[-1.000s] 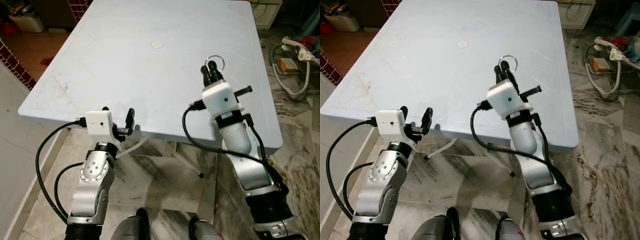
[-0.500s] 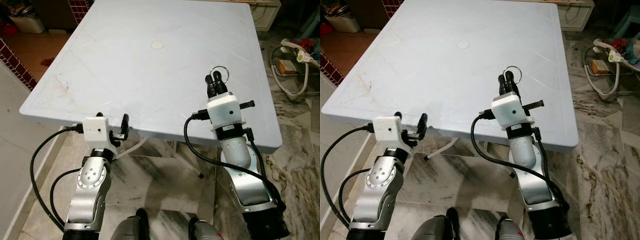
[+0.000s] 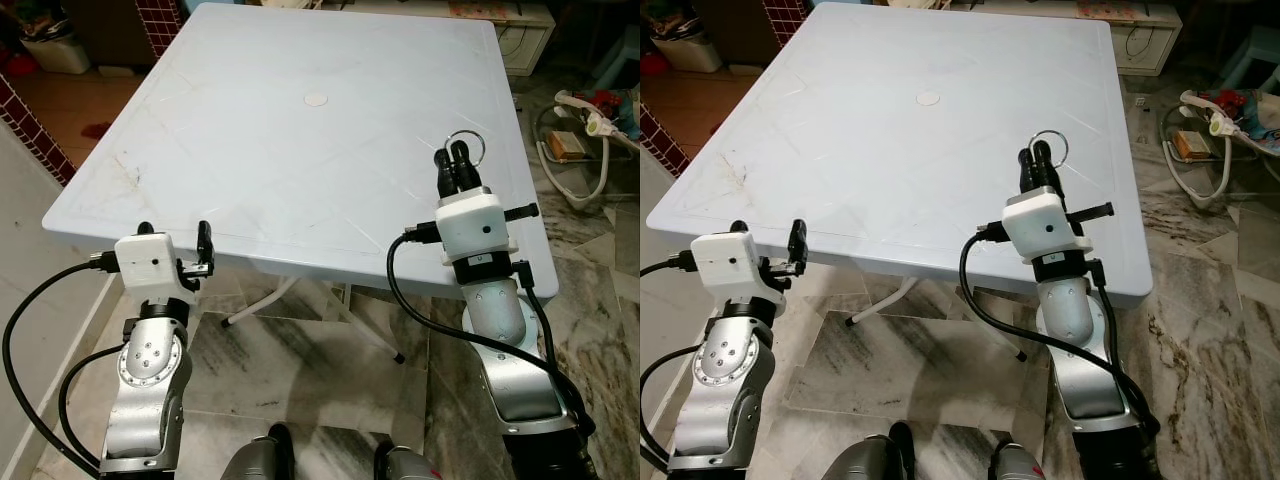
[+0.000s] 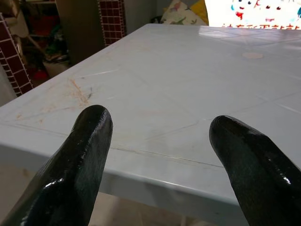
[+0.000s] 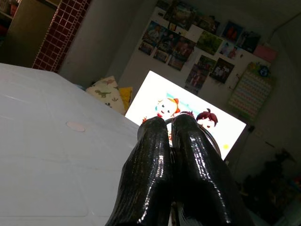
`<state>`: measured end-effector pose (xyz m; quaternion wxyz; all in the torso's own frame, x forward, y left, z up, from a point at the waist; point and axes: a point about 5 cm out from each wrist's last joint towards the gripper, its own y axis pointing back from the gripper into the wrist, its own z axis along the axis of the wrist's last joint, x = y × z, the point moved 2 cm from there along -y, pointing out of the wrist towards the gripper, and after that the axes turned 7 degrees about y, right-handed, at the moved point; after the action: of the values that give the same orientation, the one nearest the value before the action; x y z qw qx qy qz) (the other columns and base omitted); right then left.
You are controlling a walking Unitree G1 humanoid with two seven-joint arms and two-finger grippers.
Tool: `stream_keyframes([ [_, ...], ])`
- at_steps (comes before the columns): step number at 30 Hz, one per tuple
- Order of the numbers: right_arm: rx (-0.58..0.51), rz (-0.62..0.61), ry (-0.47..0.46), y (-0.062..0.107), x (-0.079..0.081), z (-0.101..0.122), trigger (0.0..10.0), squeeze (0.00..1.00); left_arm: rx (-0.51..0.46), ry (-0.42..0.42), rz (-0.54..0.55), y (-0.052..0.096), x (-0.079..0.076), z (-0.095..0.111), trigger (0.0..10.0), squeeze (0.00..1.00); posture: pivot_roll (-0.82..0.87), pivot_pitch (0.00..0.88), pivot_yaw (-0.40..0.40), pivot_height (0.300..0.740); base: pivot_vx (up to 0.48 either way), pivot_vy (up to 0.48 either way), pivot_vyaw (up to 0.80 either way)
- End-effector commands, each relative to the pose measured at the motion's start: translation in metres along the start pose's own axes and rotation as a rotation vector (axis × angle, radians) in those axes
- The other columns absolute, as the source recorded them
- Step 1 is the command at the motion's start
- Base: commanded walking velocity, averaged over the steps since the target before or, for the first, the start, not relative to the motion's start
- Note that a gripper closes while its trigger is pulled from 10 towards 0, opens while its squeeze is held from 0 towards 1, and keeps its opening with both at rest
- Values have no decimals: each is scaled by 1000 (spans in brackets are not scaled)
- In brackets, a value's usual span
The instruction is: Hang keys on a hook
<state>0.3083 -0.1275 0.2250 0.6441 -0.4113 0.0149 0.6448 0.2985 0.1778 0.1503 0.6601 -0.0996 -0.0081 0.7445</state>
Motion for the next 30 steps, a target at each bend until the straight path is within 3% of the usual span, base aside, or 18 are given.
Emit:
stream_keyframes([
  [1,0,2,-12,1,0,3,10000,0,-19,-8,-3,1,-2,5,10000,0,-42,158,51,740,0,0,800],
  [30,18,23,-30,3,6,3,10000,0,2,-33,-9,1,-4,5,10000,0,-33,168,61,740,0,0,800],
])
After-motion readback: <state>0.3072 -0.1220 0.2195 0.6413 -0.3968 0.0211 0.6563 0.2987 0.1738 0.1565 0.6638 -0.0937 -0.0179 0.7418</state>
